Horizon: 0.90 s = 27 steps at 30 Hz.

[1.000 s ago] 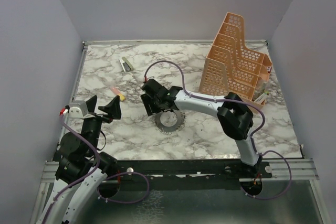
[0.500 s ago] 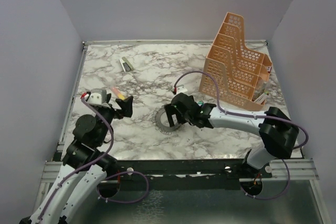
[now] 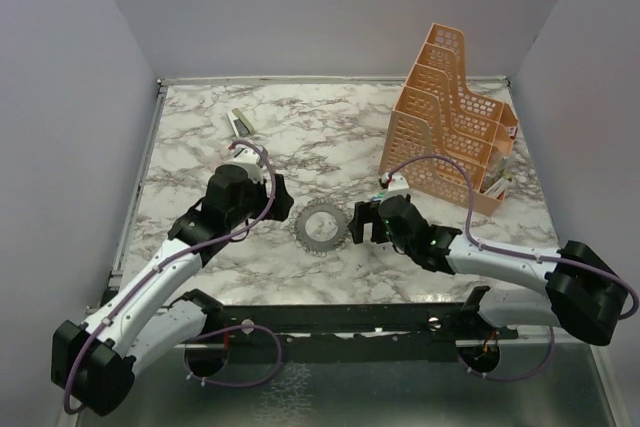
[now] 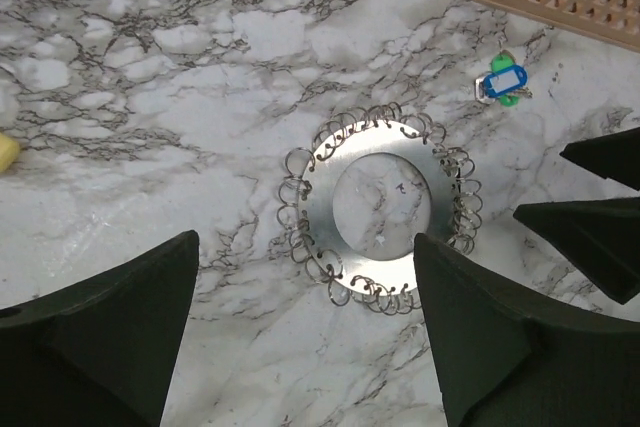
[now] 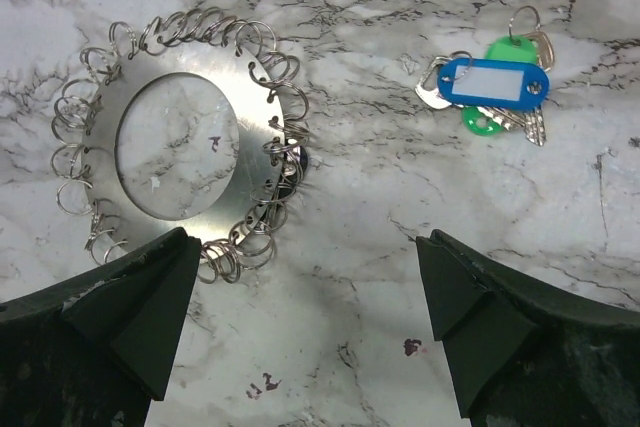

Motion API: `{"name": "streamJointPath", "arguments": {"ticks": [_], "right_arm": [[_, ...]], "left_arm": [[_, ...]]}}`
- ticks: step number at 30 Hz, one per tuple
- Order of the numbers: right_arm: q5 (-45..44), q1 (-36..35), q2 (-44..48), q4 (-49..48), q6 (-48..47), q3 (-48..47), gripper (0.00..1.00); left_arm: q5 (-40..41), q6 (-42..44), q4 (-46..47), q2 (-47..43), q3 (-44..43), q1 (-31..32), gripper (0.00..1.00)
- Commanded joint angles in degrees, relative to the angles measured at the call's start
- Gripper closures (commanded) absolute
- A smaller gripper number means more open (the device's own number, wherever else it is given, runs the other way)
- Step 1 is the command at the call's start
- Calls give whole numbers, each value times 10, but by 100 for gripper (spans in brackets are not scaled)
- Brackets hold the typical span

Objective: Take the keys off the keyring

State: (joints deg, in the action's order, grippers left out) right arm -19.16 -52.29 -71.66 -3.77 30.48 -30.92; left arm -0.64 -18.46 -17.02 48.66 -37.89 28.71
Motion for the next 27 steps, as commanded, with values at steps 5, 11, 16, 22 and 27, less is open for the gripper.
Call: {"name": "streamJointPath", "arguments": {"ticks": [5, 11, 16, 22, 27], "right_arm": [[-42, 6, 85, -65, 52, 62, 0], [-56, 6, 103, -61, 74, 77, 0], [-84, 7, 141, -46, 89, 92, 0], [-111, 6, 179, -41, 106, 115, 0], [-121, 7, 193, -35, 113, 122, 0]], "left_arm": [[-16, -53, 30, 42, 6, 34, 18], [50, -66, 73, 93, 7, 117, 21], [126, -43, 91, 179, -24, 199, 21], [137, 1, 92, 282, -74, 243, 24], [124, 21, 94, 337, -98, 260, 28]]}}
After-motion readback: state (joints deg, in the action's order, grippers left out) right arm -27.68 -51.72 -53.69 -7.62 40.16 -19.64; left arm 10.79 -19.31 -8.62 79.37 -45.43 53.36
